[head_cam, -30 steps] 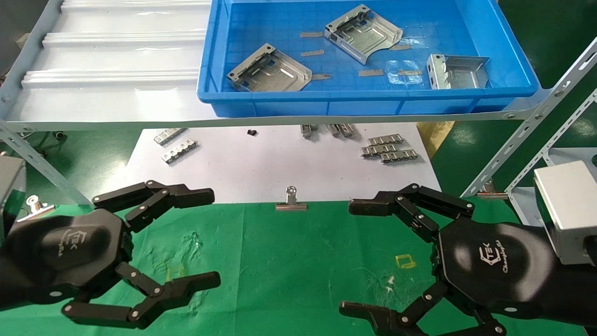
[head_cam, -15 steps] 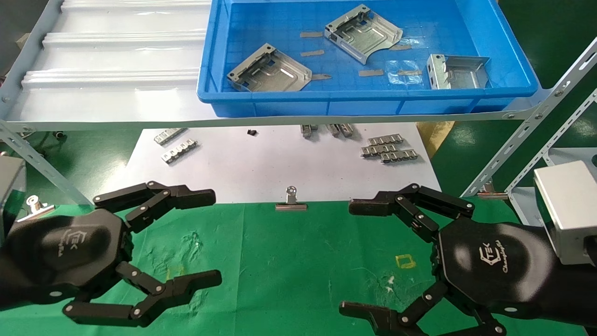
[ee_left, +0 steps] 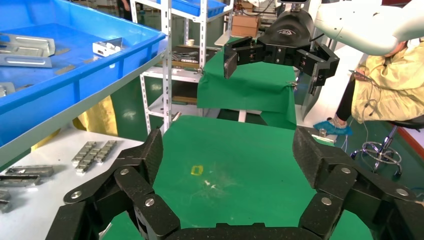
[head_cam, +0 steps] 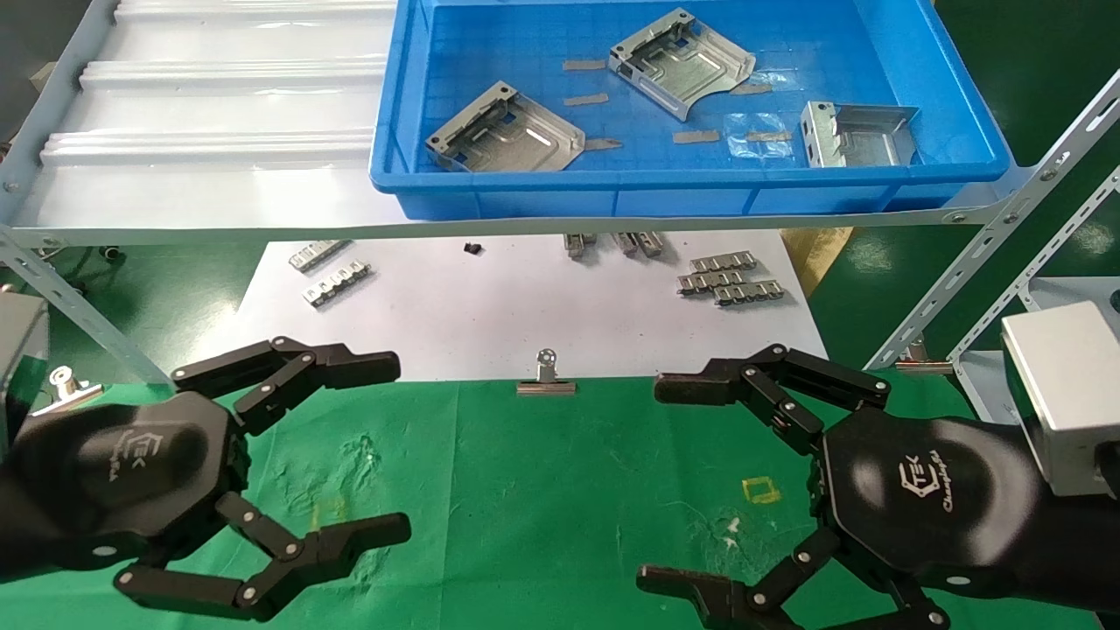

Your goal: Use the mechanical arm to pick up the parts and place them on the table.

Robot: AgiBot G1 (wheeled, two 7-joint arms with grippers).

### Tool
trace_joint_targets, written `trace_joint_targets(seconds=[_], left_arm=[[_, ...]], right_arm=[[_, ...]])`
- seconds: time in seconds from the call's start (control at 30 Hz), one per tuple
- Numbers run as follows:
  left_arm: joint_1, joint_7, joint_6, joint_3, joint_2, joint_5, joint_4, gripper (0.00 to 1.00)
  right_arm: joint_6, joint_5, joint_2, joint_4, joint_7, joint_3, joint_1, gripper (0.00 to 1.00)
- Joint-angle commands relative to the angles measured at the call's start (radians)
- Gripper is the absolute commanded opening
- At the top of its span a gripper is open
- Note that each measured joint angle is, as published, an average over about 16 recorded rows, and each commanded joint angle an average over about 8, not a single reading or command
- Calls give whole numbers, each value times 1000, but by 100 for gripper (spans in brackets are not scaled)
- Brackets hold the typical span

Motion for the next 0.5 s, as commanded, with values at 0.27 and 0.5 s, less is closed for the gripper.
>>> trace_joint_targets(seconds=[0.27,0.5], left_arm=[[0,0,0,0,0,0,0,100],[0,0,0,0,0,0,0,100]], right_arm=[[0,0,0,0,0,0,0,100],[0,0,0,0,0,0,0,100]])
